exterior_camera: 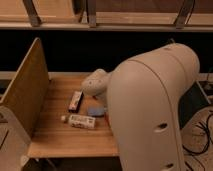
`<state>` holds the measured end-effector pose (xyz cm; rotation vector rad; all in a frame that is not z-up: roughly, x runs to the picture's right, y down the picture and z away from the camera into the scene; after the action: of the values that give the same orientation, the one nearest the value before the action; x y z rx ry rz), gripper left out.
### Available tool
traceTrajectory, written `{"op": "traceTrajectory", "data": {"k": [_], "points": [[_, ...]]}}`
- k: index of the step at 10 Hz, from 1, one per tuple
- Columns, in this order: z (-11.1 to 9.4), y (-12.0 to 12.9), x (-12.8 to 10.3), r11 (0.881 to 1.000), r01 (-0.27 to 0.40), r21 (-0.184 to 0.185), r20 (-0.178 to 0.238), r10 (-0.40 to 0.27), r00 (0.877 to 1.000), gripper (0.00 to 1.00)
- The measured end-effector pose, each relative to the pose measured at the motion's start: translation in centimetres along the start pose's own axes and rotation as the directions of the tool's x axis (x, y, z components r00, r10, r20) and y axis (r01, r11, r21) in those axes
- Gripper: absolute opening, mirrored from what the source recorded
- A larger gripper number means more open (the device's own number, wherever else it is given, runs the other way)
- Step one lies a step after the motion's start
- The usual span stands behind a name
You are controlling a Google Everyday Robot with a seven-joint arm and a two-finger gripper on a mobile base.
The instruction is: Drag the ceramic bowl in a circle
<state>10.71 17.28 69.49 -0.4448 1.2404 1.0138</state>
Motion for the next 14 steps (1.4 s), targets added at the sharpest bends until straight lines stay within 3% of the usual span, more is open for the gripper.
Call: {"op": "traceTrajectory", "data": {"k": [2, 4, 6, 7, 9, 10, 12, 14], "points": [[0.0, -0.3, -0.7, 1.000, 0.004, -0.030, 0.048, -0.002, 0.999, 0.80], [-0.4, -1.5, -2.8, 0.992, 0.015, -0.126, 0.185, 0.009, 0.983, 0.80], [-1.7, -3.9, -4.4, 0.971, 0.056, -0.234, 0.370, 0.036, 0.928, 0.80], [-2.5, -6.1, -4.3, 0.957, 0.087, -0.278, 0.471, 0.056, 0.880, 0.80], [-2.8, -9.3, -3.3, 0.945, 0.104, -0.311, 0.560, 0.094, 0.823, 0.80], [-3.1, -9.9, -3.1, 0.941, 0.112, -0.318, 0.585, 0.102, 0.804, 0.80], [-3.5, -9.7, -3.1, 0.940, 0.120, -0.318, 0.595, 0.099, 0.798, 0.80], [-2.5, -9.9, -3.9, 0.935, 0.117, -0.336, 0.582, 0.108, 0.806, 0.80]]}}
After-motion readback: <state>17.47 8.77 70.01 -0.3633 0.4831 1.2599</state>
